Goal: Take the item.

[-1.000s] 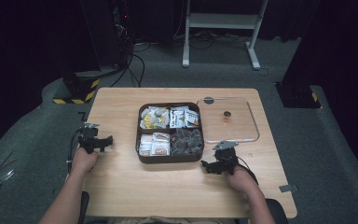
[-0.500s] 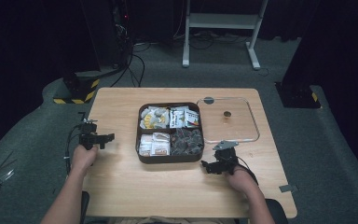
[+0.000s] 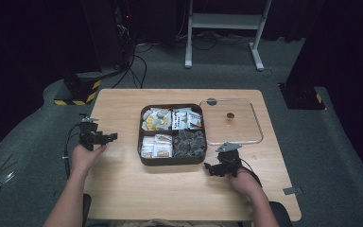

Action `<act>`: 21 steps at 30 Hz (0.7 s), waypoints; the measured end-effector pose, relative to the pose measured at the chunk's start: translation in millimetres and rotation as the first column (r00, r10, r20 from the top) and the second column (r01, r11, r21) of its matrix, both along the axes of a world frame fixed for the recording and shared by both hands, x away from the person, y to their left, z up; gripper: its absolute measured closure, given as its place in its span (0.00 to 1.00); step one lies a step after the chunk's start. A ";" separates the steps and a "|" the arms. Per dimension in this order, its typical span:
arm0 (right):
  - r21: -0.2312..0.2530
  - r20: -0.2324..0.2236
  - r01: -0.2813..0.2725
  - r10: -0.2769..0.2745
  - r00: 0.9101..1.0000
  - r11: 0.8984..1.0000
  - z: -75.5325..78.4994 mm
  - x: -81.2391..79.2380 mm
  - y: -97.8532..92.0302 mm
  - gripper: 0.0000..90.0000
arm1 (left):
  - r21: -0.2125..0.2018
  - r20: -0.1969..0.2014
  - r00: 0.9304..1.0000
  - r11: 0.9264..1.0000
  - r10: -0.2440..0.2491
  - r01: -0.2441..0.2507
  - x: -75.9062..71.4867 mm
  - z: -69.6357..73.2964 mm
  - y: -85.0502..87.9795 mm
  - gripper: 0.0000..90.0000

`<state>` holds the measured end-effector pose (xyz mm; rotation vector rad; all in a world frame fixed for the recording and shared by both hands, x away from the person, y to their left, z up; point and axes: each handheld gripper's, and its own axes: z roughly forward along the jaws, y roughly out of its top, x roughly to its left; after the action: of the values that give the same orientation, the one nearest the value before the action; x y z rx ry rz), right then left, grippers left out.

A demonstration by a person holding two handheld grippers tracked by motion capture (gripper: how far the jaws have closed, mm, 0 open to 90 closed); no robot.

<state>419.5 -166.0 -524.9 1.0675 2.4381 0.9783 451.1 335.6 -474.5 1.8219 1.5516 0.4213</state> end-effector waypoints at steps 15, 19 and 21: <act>0.000 0.000 0.000 0.000 1.000 1.000 0.0 0.0 0.1 0.09 | 0.044 0.039 0.990 0.990 -0.138 0.137 -3.5 19.8 -35.2 0.38; -0.001 0.001 -0.001 0.001 1.000 1.000 0.0 0.2 0.1 0.09 | 0.047 0.042 0.986 0.986 -0.163 0.161 -3.9 22.9 -42.9 0.40; 0.000 -0.001 0.000 0.000 1.000 1.000 0.0 0.3 0.1 0.09 | 0.049 0.038 0.983 0.983 -0.178 0.176 -3.7 23.2 -46.9 0.40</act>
<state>419.8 -165.9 -524.9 1.0676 2.4388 0.9786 447.4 288.6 -451.3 1.9539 1.3480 0.4109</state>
